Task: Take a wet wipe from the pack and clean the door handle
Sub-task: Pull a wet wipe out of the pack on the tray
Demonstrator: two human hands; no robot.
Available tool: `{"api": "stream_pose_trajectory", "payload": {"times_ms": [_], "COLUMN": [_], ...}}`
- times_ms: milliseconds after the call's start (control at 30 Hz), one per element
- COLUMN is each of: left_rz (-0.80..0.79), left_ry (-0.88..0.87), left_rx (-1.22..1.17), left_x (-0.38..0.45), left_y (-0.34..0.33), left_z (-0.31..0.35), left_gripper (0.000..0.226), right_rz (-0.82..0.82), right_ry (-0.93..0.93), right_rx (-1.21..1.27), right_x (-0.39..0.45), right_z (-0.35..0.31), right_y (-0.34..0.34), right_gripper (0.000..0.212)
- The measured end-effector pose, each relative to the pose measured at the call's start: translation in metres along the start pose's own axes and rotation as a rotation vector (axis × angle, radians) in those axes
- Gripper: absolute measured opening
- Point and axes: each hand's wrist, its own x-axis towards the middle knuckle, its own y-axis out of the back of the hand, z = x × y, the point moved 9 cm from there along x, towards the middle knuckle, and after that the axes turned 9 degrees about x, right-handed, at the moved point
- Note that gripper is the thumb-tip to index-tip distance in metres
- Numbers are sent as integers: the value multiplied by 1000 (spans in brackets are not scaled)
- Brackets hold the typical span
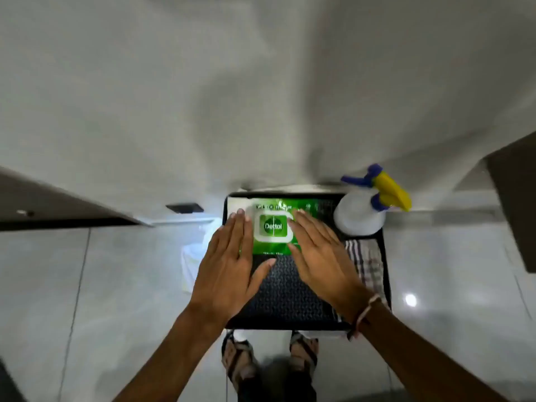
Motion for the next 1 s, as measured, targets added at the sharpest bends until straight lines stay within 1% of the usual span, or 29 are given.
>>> {"api": "stream_pose_trajectory", "payload": {"times_ms": [100,133,167,200,267,333,433,500,533,567,633,667,700,767,800,933,1000], "left_rz": [-146,-182,-180,-154,-55,17,57,48,28,22,29,60,98,159,165,84,78], "left_ry": [30,39,53,65,84,105,102,90,93,96,111,116,124,149,164,204,234], "left_rx": [28,46,53,50,43,61,58,69,66,70,36,9,-16,-44,-47,-14,-27], "left_x": [14,18,20,21,19,18,15,15,14,14,14,14,13,18,23,58,72], "left_y": [-71,-90,-106,-115,-120,-125,-128,-129,-130,-128,-124,-119,-114,-102,-97,-92,-92], "left_z": [-9,-12,-13,-12,-11,-12,-10,-9,-9,-9,-11,-11,-12,-12,-12,-10,-9], "left_gripper": [98,99,98,97,93,92,94,95,95,94,91,87,83,71,65,46,38], "right_rz": [-117,-131,-122,-91,45,129,200,240,245,215,41,-42,-79,-138,-161,-194,-195], "right_ry": [9,33,65,81,151,224,331,342,309,251,57,-20,-56,-91,-91,-77,-92], "right_rx": [-22,-24,-39,-62,-123,-185,-297,-257,-206,-144,-62,-26,43,208,256,293,297], "right_x": [22,28,30,29,27,26,20,27,34,43,61,67,71,80,83,88,88], "right_z": [24,29,33,36,37,33,22,18,18,21,33,38,43,47,46,45,46], "right_y": [-57,-71,-86,-93,-91,-93,-91,-79,-70,-66,-69,-72,-74,-73,-71,-68,-70], "right_gripper": [60,62,63,62,59,56,54,51,52,57,70,71,66,53,50,52,55]}}
